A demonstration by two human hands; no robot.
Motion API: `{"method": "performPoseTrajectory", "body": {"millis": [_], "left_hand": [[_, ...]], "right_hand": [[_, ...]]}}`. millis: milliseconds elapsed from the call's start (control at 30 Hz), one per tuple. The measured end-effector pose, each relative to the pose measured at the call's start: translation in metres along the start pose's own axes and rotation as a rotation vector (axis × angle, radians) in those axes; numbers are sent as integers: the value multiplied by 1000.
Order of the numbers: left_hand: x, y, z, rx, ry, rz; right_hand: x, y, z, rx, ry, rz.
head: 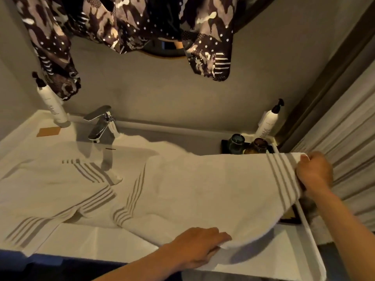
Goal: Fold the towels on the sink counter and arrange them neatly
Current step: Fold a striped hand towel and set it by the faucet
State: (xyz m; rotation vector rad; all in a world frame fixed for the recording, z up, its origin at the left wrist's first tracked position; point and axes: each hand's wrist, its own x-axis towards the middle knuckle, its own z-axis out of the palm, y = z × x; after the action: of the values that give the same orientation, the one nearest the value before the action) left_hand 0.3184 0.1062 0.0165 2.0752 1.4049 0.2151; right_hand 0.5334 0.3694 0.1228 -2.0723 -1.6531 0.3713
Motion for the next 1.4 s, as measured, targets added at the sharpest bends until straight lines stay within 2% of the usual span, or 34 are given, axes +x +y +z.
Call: {"method": "performPoseTrajectory", "body": {"millis": [67,100,133,200,233,267,367,433,533,567,600,633,700,767,800,867,933,967,1033,1100,1133,1200,1233,1300,1333,1367,1400], "left_hand": [[18,14,2,-94,-112,-26],[20,13,6,-118,-113,-41],[19,5,10,-101,-42,-63],[8,-25,25,54,201,-118],[1,-40,32,146,272,-148],[-7,-52,39,214,263,-175],[-21,-56,48,235,53,-80],[-24,-42,48,92,-51,-35],[-16,-24,40,-221,-318,-118],[-13,-19,37,-327,-359,-145],[-9,-19,35,-389,-306,-166],[-6,-22,30,-398,-168,-180],[0,-34,20,-224,166,-242],[2,-50,14,25,357,-280],[1,-57,13,97,366,-278],[-4,-71,13,98,253,-286],[-15,-86,16,-101,206,-309],[-22,-92,17,-250,248,-360],[-38,-101,15,-484,427,-517],[-55,-108,6,-674,618,-701],[-62,-113,2,-846,706,-801],[-70,-121,-13,-1305,847,-926],[-74,-123,-22,-1560,861,-922],[-81,-135,-27,-1847,823,-872],[-81,-140,-28,-1848,791,-895],[-80,-145,-24,-1799,761,-952],[-80,-150,-20,-1604,710,-1067]], "right_hand": [[10,21,-2,-155,-17,-72],[12,29,2,-221,-45,-94],[13,36,6,-276,-71,-108],[13,49,13,-397,-98,-133],[14,55,11,-446,-110,-145],[16,58,7,-488,-118,-162],[34,58,-11,-571,-107,-221],[61,57,-15,-649,-63,-261],[75,41,-22,-758,-6,-238],[64,27,-27,-776,2,-239],[52,14,-30,-759,-17,-237],[45,7,-27,-725,-76,-233],[28,-9,-16,-624,-234,-172],[11,-28,-2,-467,-354,-90],[1,-38,5,-391,-406,-66],[-22,-60,15,-264,-514,-49],[-52,-82,26,-163,-647,-55],[-68,-94,31,-122,-706,-74],[-107,-119,46,-12,-830,-149],[-158,-148,64,217,-1008,-142],[-184,-160,73,359,-1129,-105],[-218,-167,92,475,-1327,-105],[-222,-159,103,452,-1337,-186],[-208,-133,122,176,-1088,-565],[-196,-115,127,-24,-941,-692],[-190,-98,130,-186,-873,-728],[-190,-81,135,-282,-889,-708]]}}
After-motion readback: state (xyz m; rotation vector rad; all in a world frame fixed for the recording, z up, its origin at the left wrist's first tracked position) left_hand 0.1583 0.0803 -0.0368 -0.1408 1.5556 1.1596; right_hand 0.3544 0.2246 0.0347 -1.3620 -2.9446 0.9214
